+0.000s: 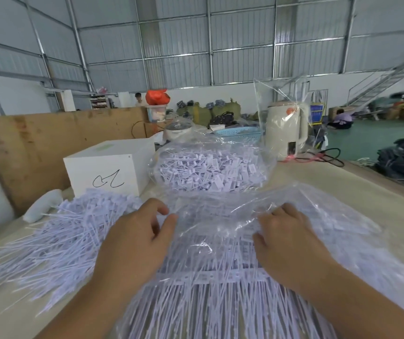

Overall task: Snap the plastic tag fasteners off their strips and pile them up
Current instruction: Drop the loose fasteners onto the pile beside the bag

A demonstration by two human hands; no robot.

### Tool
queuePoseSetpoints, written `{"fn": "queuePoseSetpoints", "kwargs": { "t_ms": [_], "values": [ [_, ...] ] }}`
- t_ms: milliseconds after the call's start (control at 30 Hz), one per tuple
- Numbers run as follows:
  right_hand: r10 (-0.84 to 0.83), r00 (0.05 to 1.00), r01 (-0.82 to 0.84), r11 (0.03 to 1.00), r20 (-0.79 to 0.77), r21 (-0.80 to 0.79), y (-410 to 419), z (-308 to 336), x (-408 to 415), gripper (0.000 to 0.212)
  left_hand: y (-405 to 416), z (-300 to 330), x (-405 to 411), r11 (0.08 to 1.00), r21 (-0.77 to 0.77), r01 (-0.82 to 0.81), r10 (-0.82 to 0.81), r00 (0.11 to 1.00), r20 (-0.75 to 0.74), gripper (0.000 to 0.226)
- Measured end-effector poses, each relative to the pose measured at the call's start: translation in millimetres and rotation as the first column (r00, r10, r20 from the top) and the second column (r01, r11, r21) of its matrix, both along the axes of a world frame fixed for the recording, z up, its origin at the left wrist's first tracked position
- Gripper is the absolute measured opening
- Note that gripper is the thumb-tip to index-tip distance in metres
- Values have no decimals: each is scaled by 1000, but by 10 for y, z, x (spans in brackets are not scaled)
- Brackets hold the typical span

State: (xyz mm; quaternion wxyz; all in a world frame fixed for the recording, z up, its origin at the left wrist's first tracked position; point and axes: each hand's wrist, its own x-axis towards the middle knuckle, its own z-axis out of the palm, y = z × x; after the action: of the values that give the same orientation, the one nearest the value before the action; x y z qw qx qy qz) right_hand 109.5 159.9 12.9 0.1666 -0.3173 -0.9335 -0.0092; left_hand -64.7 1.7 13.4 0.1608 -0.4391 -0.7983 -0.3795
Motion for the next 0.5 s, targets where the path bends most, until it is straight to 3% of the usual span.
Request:
{"fn": "queuePoseSetpoints", "kwargs": {
  "t_ms": [100,200,267,367,500],
  "values": [
    [-17,1000,18,996,-11,84,-31,34,14,27,25,25,218,990,11,139,-138,989,-59,13],
    [95,989,-79,987,-115,137,-85,102,46,18,49,14,383,967,-40,251,-254,954,-162,19],
    [162,966,-136,981,-201,136,-119,134,87,23,77,-4,444,943,-129,306,-329,914,-239,27],
    [256,928,-236,966,-269,107,-211,195,143,21,141,-68,430,915,-218,339,-387,891,-239,42],
    [423,854,-407,906,-303,117,-290,266,192,12,169,-101,340,925,-184,331,-364,912,-189,39]
  ]
}}
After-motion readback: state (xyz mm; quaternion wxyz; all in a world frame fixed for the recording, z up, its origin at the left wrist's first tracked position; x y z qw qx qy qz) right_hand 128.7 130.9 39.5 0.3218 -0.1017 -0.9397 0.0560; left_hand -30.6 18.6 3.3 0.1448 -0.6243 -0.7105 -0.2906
